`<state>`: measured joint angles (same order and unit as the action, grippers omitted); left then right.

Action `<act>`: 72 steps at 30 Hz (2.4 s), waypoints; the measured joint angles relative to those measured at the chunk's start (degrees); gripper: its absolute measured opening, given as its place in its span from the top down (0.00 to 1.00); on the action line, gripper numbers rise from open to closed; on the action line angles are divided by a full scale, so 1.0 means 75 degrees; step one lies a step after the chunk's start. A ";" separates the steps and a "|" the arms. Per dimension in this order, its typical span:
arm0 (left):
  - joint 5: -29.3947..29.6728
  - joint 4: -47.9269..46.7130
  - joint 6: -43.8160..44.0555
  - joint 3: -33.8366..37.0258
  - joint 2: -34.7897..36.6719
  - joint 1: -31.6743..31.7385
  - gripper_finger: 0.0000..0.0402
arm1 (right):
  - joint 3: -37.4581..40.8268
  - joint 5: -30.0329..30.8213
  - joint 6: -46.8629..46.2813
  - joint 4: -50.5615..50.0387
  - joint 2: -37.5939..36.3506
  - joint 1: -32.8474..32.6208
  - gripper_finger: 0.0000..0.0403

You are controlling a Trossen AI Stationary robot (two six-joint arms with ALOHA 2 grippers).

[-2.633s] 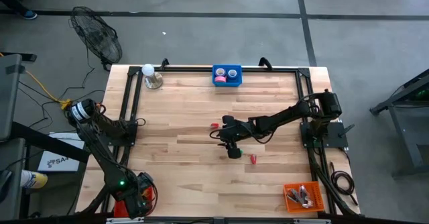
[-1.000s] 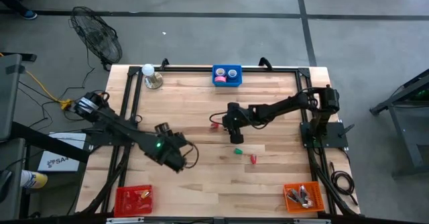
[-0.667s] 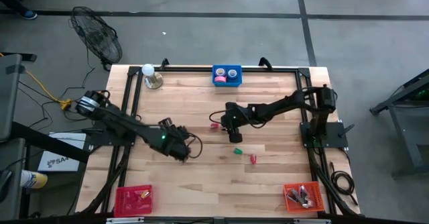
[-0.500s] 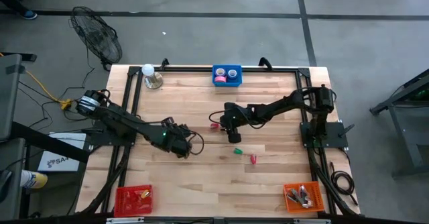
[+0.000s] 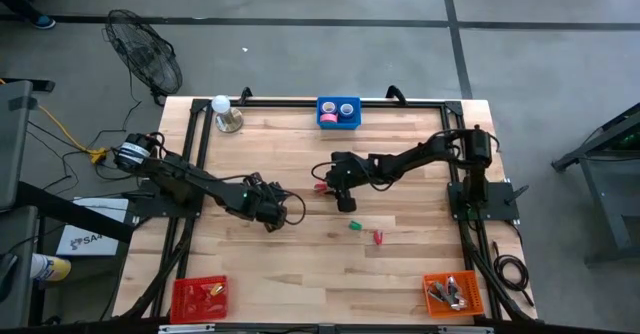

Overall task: Pick and place Stapler, Stapler remover, tape
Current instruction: Put the top red stapler into the red bin

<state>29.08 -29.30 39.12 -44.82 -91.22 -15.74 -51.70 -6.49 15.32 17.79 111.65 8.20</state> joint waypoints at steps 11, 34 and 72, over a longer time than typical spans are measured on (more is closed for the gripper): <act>0.0208 0.0213 0.0011 0.0000 0.0000 0.0000 0.50 | 0.0000 -0.0215 0.0096 0.0244 0.0106 0.0064 0.56; 0.0184 0.0300 -0.0036 0.0000 0.0000 -0.0001 0.50 | 0.0003 -0.0069 0.0169 0.0344 0.0115 0.0064 0.80; 0.0345 0.2380 -0.2154 -0.0006 0.0000 -0.0001 0.50 | 0.0017 0.2225 0.0565 0.0971 0.0112 -0.1651 0.86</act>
<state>31.66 -11.45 22.97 -44.86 -91.22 -15.75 -51.57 10.20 19.56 25.07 112.49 -4.18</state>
